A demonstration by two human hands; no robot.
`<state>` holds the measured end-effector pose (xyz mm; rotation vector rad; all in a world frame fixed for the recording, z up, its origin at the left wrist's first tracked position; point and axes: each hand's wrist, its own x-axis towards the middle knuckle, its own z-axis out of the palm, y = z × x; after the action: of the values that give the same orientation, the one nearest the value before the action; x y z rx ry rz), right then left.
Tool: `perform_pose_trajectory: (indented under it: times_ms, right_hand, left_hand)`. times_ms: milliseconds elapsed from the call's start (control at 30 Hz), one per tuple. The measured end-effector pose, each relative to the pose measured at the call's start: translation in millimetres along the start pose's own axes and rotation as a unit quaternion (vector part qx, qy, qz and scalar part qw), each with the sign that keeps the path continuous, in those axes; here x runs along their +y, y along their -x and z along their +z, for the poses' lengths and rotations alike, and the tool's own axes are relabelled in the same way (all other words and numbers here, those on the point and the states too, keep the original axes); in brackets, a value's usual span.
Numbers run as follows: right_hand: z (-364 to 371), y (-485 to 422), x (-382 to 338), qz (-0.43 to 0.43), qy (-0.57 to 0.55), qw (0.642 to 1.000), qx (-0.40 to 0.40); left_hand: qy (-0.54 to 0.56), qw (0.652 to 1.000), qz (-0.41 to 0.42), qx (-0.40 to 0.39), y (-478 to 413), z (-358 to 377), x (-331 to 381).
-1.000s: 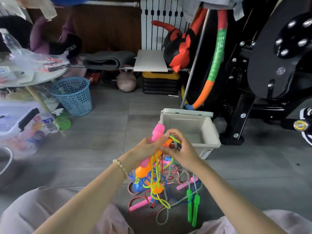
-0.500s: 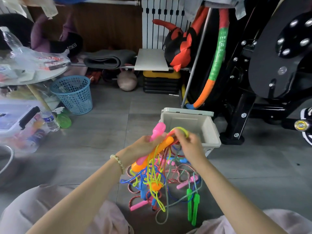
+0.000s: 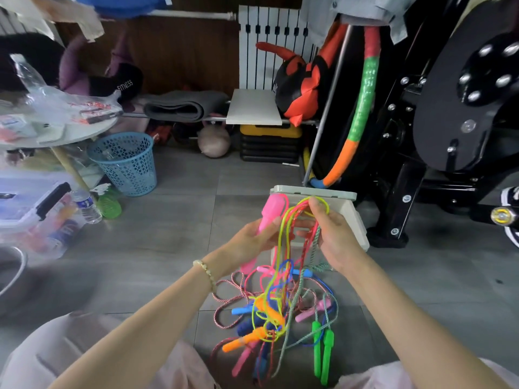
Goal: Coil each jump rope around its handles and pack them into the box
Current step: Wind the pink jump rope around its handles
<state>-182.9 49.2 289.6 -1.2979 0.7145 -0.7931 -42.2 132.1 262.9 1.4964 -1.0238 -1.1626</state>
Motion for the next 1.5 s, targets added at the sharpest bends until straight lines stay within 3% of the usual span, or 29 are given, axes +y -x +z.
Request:
perform_pose_trajectory:
  times_ms: [267, 367, 633, 733, 833, 967, 1033, 1100, 1200, 1367, 1500]
  right_hand:
    - [-15.5, -5.6, -15.6, -0.003, -0.004, 0.999, 0.05]
    - [-25.2, -4.0, -9.5, 0.007, 0.059, 0.997, 0.038]
    - [-8.7, -3.2, -16.2, 0.032, 0.213, 0.966, -0.14]
    - [0.6, -5.2, -23.5, 0.023, 0.156, 0.976, -0.151]
    - [2.6, -5.8, -30.3, 0.018, 0.174, 0.968, -0.177]
    - [1.9, -8.6, -46.6, -0.005, 0.113, 0.984, -0.137]
    - [0.9, -12.4, -54.5, -0.02, 0.162, 0.978, -0.133]
    - [4.0, -14.4, -52.4, -0.018, 0.238, 0.955, -0.178]
    - [19.0, -12.8, -43.9, 0.005, 0.209, 0.946, -0.248]
    - [22.8, -28.5, -68.1, -0.045, 0.133, 0.985, -0.103]
    - [19.9, -42.5, -103.6, -0.098, 0.047, 0.99, -0.088]
  left_hand:
    - [0.114, 0.987, 0.033, 0.106, -5.8, -5.1, 1.5]
    - [0.104, 0.984, 0.055, 0.133, -7.6, -15.0, 13.8]
    - [-0.003, 0.982, 0.148, 0.114, -15.4, -19.0, 62.0]
    - [-0.001, 0.977, 0.17, 0.125, -19.7, -25.6, 81.3]
    - [0.012, 0.974, 0.187, 0.128, -19.6, -29.4, 98.3]
    - [0.054, 0.967, 0.201, 0.146, -21.6, -36.0, 114.1]
    - [0.081, 0.965, 0.201, 0.149, -23.4, -36.0, 121.0]
    - [0.098, 0.964, 0.206, 0.134, -25.5, -30.0, 130.3]
    - [0.091, 0.962, 0.221, 0.129, -27.7, -23.9, 145.5]
    - [0.112, 0.964, 0.184, 0.155, -32.0, -35.0, 127.1]
    - [0.084, 0.976, 0.114, 0.165, -30.6, -30.1, 79.4]
